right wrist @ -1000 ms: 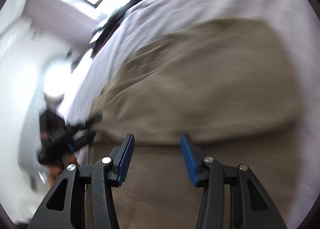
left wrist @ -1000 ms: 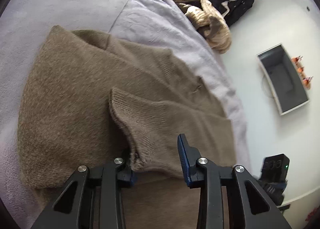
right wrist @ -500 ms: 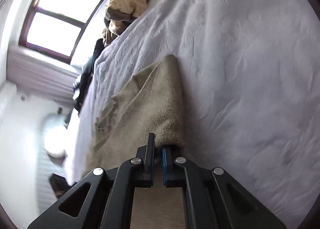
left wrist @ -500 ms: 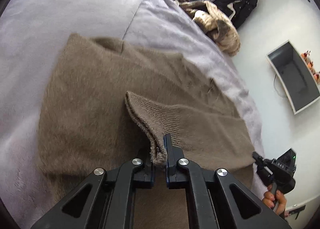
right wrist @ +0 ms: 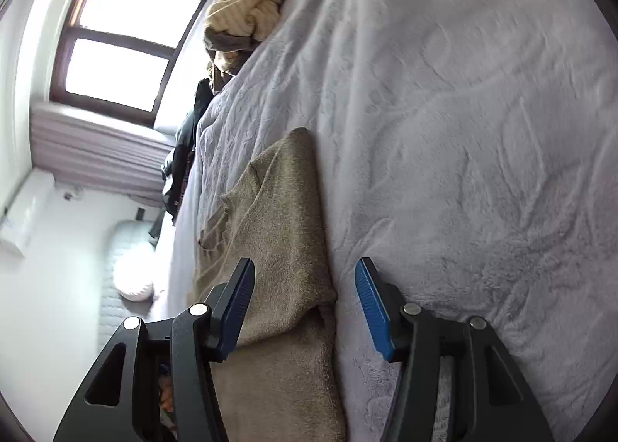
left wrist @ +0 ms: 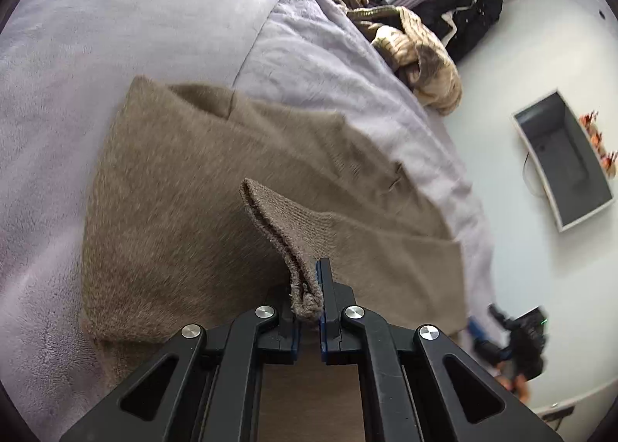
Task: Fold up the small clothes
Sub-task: 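Grasp the ribbed sleeve cuff with the left tool and lay it on the fold, then open the left tool to release the cuff and lift away, then move both open tools back toward the sweater's hem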
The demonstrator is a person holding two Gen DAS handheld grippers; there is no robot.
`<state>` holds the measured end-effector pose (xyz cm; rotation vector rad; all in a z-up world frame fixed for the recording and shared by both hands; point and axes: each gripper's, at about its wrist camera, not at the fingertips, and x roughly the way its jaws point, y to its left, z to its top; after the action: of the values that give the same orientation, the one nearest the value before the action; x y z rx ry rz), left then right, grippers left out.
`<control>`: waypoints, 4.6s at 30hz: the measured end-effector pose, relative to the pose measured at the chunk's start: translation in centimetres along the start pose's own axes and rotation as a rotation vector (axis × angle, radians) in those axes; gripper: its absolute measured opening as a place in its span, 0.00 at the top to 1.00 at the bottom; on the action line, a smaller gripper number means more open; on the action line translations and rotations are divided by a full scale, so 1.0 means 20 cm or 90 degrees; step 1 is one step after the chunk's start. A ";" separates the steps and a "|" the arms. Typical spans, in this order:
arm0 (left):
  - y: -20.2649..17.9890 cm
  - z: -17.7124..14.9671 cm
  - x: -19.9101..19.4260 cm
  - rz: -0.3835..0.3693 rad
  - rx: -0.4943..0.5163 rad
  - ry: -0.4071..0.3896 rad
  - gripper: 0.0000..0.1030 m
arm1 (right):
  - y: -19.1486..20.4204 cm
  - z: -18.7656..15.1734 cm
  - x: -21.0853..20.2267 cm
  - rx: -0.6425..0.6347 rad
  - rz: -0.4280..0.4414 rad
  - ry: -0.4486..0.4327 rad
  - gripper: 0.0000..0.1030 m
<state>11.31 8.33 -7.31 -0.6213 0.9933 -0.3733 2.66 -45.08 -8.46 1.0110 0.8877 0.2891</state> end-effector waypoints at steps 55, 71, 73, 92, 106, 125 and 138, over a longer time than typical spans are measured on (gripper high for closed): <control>-0.05 -0.15 0.07 0.264 0.179 -0.024 0.57 | 0.31 -0.02 0.24 -0.290 -0.310 -0.027 0.85; -0.01 -0.07 0.04 0.241 0.143 -0.033 0.57 | 0.38 0.12 0.57 -0.362 -0.384 0.018 0.86; -0.01 -0.05 0.00 0.224 0.134 -0.037 0.57 | 0.40 0.10 0.55 -0.363 -0.390 0.019 0.86; 0.25 -0.02 -0.16 0.276 0.107 -0.053 0.53 | 0.43 -0.15 0.39 -0.383 -0.363 0.019 0.82; 0.15 -0.17 -0.32 0.326 0.129 -0.068 0.53 | 0.47 -0.28 0.19 -0.329 -0.313 0.001 0.68; -0.01 -0.56 -0.47 0.322 0.179 -0.053 0.17 | 0.48 -0.63 0.06 -0.297 -0.253 0.041 0.41; 0.04 -0.87 -0.66 0.322 0.188 -0.051 0.00 | 0.46 -0.89 -0.06 -0.299 -0.141 0.075 0.19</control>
<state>-10.36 10.82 -6.06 -0.1058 0.9576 -0.0419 -9.98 -30.10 -4.27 0.4606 0.9722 0.3513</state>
